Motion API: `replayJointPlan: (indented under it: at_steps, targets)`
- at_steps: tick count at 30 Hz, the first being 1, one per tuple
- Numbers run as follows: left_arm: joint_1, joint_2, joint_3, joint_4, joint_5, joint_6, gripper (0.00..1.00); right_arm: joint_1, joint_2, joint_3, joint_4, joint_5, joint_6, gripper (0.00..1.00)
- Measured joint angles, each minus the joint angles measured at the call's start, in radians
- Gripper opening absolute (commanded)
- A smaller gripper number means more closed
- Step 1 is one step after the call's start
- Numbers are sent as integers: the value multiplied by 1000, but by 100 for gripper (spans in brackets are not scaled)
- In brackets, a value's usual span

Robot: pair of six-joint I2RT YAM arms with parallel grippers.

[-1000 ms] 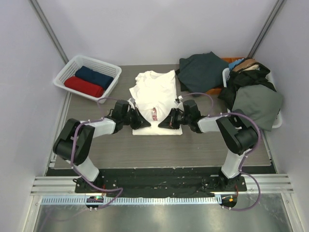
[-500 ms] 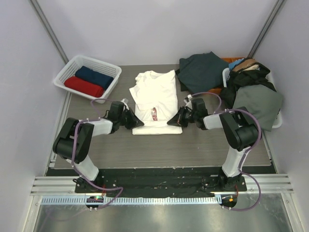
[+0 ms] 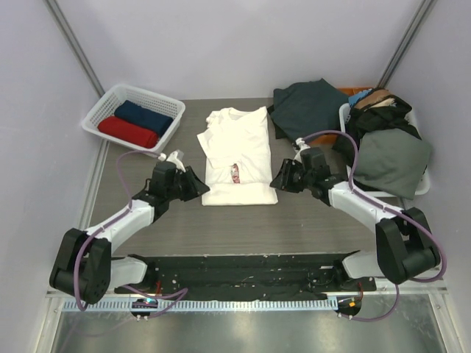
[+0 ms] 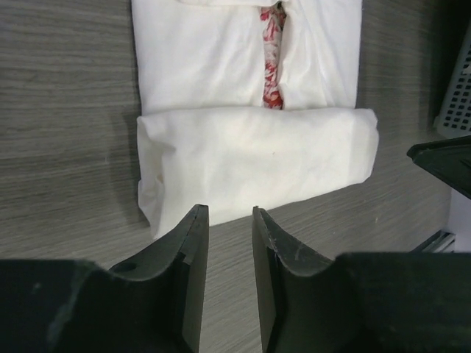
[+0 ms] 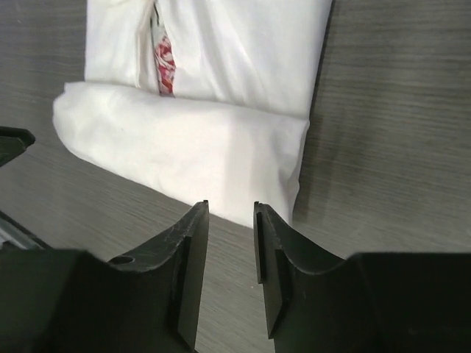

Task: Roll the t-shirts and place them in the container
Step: Roll the T-shirt to the center of the board.

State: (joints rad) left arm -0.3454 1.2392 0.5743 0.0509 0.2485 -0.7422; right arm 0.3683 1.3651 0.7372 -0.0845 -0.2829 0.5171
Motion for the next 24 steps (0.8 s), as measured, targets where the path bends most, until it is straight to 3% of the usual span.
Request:
replayJointPlan:
  at_steps: [8, 13, 24]
  targets:
    - [-45, 2, -91, -60, -45, 34, 27, 101, -6, -53, -127, 152, -58, 34]
    - [-56, 32, -93, -65, -64, 47, 34, 106, 29, -56, -142, 195, -74, 38]
    - [-70, 103, -68, -56, -74, 65, 38, 109, 80, -55, -137, 193, -97, 39]
